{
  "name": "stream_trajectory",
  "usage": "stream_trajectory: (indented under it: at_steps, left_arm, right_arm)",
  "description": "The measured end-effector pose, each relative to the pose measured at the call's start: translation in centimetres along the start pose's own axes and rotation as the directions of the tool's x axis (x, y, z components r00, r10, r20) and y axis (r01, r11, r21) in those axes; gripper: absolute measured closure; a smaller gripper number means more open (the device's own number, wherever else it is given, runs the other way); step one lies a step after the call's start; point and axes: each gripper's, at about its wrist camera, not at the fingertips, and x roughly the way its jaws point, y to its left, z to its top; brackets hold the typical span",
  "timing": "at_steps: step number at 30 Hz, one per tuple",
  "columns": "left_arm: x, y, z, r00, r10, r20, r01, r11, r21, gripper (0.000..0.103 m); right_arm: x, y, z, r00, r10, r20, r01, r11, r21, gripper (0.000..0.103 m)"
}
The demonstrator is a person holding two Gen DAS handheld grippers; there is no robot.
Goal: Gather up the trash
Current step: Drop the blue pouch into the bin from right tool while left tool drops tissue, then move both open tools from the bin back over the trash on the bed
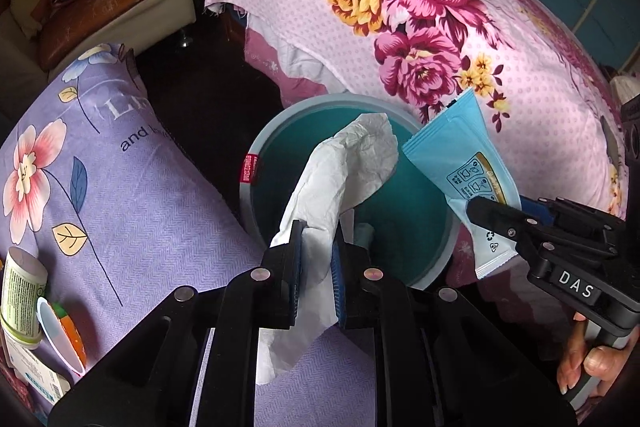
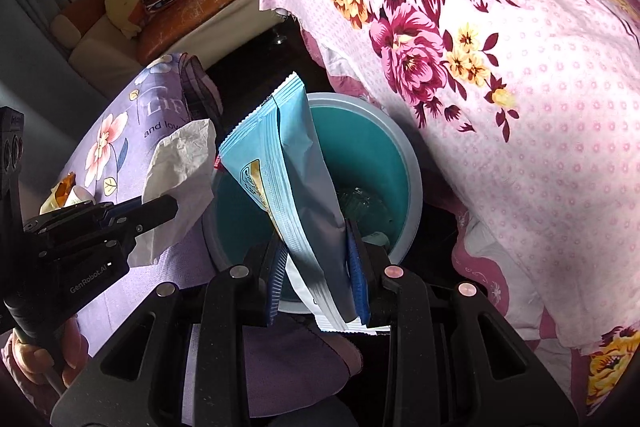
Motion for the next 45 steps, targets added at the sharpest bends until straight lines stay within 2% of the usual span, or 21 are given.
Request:
stream_trajectory:
  at_steps: [2, 5, 7, 9, 17, 20, 22, 24, 31, 38, 45]
  left_arm:
    - [0.5, 0.2, 0.4, 1.0, -0.012, -0.003, 0.012, 1.0, -0.012, 0.087]
    - [1.0, 0.4, 0.7, 1.0, -0.017, -0.009, 0.017, 0.999, -0.027, 0.065]
    - [0.9, 0.6, 0.6, 1.0, -0.002, 0.004, 0.002, 0.999, -0.034, 0.026]
    - [0.5, 0.8, 0.4, 0.999, 0.031, 0.028, -0.031, 0.999, -0.032, 0.013]
    - [0.3, 2.5, -1.0, 0.998, 0.066, -0.014, -0.067, 0.997, -0.038, 0.01]
    - [0.1, 3.2, -1.7, 0.997, 0.073, -0.024, -0.074, 0.996, -0.048, 0.009]
    - [-0.1, 3.8, -2.1, 0.997, 0.066, -0.029, -0.067, 0.995, -0.067, 0.009]
    - [-0.4, 4.2, -2.5, 0.998, 0.055, -0.033, -0.057, 0.995, -0.085, 0.009]
    - [-1.7, 5.0, -3.8, 0.998, 0.063, -0.028, -0.065, 0.993, -0.099, 0.009]
    - [-3.6, 6.1, -5.6, 0.996, 0.082, -0.023, -0.084, 0.988, -0.128, 0.009]
    - [-6.2, 8.3, -8.8, 0.995, 0.103, -0.017, -0.104, 0.973, -0.205, 0.009]
  right_arm:
    - [0.4, -0.2, 0.0, 1.0, -0.001, -0.007, 0.001, 1.0, 0.006, 0.076]
    - [0.9, -0.5, 0.1, 1.0, -0.003, -0.017, 0.003, 1.0, 0.011, 0.076]
    - [1.2, -0.6, 0.2, 1.0, -0.003, -0.021, 0.004, 1.0, 0.014, 0.076]
    - [1.3, -0.7, 0.3, 1.0, -0.006, -0.022, 0.006, 1.0, 0.015, 0.076]
    - [2.9, -0.4, 0.6, 0.999, -0.003, -0.05, 0.004, 1.0, 0.017, 0.074]
    - [3.5, 0.4, 0.6, 0.998, -0.003, -0.063, 0.003, 1.0, 0.01, 0.069]
    - [3.7, 1.0, 0.7, 0.998, 0.003, -0.067, -0.002, 1.0, 0.006, 0.055]
    - [3.6, 1.6, 0.7, 0.998, 0.0, -0.066, -0.001, 1.0, -0.002, 0.047]
    - [3.1, 3.1, 0.6, 0.998, 0.004, -0.068, -0.005, 1.0, -0.011, 0.03]
    - [2.0, 4.9, -0.1, 0.997, 0.014, -0.073, -0.017, 0.999, -0.03, 0.027]
    - [0.9, 8.3, -1.2, 0.996, 0.028, -0.081, -0.036, 0.994, -0.101, 0.024]
